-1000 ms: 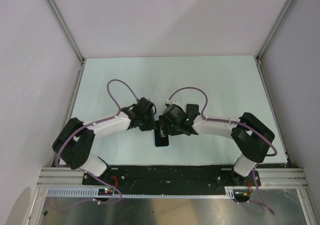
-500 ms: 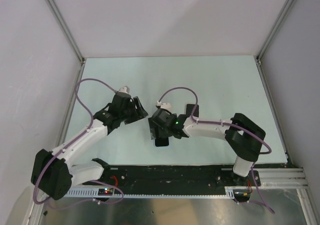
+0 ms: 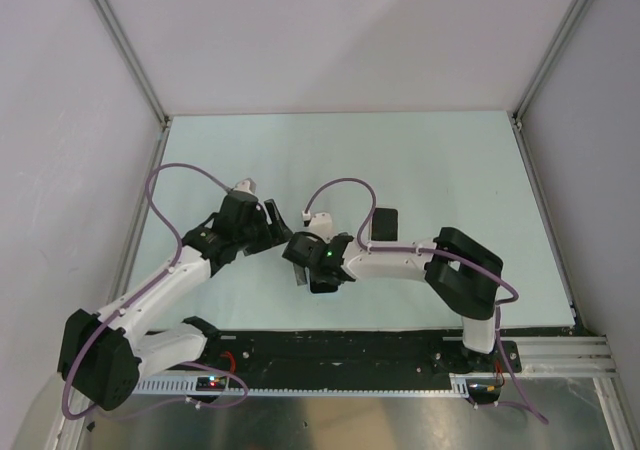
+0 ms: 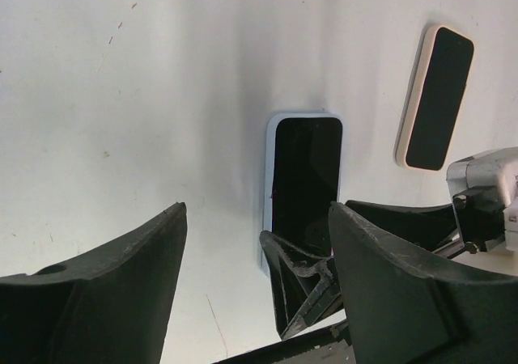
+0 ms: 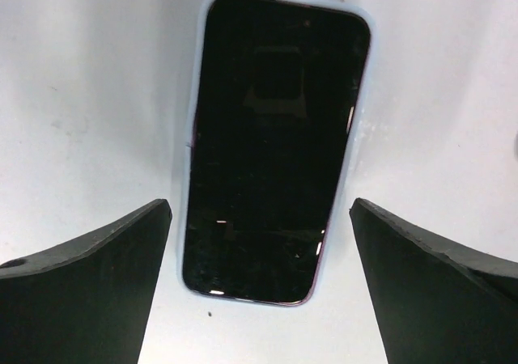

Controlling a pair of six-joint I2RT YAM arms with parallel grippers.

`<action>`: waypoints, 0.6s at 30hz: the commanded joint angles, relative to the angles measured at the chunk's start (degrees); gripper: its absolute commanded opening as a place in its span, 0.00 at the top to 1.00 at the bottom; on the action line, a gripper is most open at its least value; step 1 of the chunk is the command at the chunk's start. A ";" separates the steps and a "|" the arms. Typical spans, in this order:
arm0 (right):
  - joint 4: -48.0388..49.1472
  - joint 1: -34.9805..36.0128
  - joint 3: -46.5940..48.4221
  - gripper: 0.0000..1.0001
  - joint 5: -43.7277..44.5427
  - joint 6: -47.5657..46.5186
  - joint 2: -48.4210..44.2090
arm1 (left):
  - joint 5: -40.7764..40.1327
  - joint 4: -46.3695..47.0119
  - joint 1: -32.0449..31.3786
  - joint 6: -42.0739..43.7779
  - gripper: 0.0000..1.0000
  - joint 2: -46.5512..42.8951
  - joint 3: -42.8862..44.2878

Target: Put the phone into the phone case

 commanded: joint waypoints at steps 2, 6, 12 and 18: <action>-4.28 0.90 1.88 0.01 4.79 2.48 -0.06 | 0.62 0.19 0.37 1.59 0.25 -1.21 -0.71; -3.05 0.35 1.97 0.01 2.02 2.29 1.09 | 0.62 0.18 0.34 1.63 0.25 -0.62 -0.74; 0.48 0.12 1.95 0.01 -1.80 1.30 2.87 | 0.62 0.21 0.41 1.71 0.25 -0.46 -0.83; -0.35 -2.44 1.83 0.10 -1.75 1.63 3.78 | 0.62 0.17 0.39 1.57 0.25 0.03 -0.89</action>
